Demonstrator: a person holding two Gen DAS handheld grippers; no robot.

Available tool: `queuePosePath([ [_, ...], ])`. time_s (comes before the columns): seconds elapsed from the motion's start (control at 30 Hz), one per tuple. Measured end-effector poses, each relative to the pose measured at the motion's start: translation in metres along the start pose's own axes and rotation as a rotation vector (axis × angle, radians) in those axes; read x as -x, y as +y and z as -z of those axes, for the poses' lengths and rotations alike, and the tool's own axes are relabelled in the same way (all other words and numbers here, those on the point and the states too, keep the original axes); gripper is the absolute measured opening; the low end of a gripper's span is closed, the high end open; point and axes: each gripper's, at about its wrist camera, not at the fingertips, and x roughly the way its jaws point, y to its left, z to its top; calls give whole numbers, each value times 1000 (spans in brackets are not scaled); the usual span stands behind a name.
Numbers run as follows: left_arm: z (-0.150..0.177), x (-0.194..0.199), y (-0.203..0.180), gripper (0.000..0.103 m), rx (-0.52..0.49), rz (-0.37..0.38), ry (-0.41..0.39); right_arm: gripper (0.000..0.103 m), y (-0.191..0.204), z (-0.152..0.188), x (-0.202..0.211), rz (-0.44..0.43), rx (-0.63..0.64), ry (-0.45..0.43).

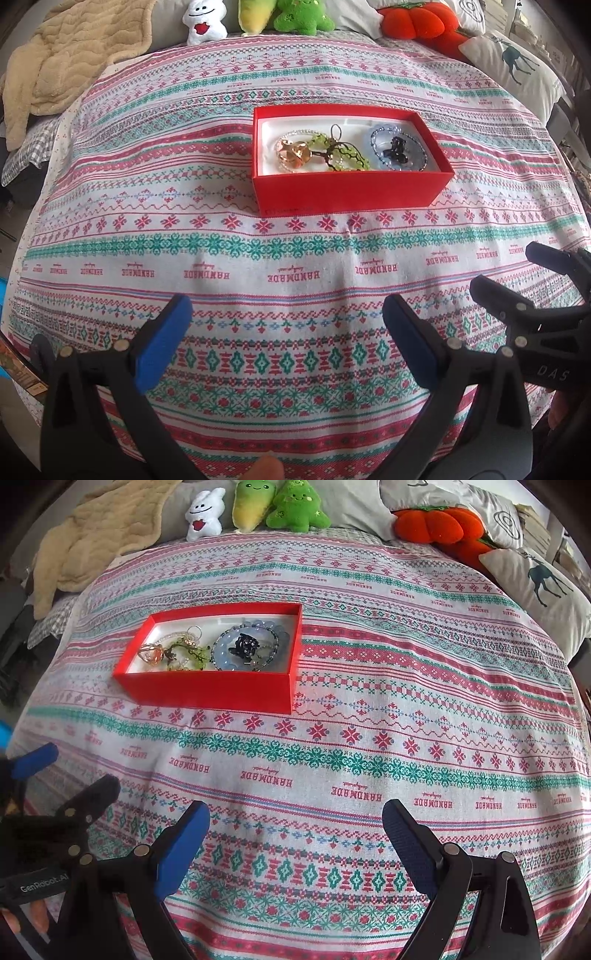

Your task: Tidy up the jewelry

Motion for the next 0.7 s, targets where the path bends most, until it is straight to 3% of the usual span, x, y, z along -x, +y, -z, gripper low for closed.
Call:
queuePosePath([
  [0.7, 1, -1, 3, 103, 9, 0, 4, 96, -1, 1, 0, 3, -2, 4],
])
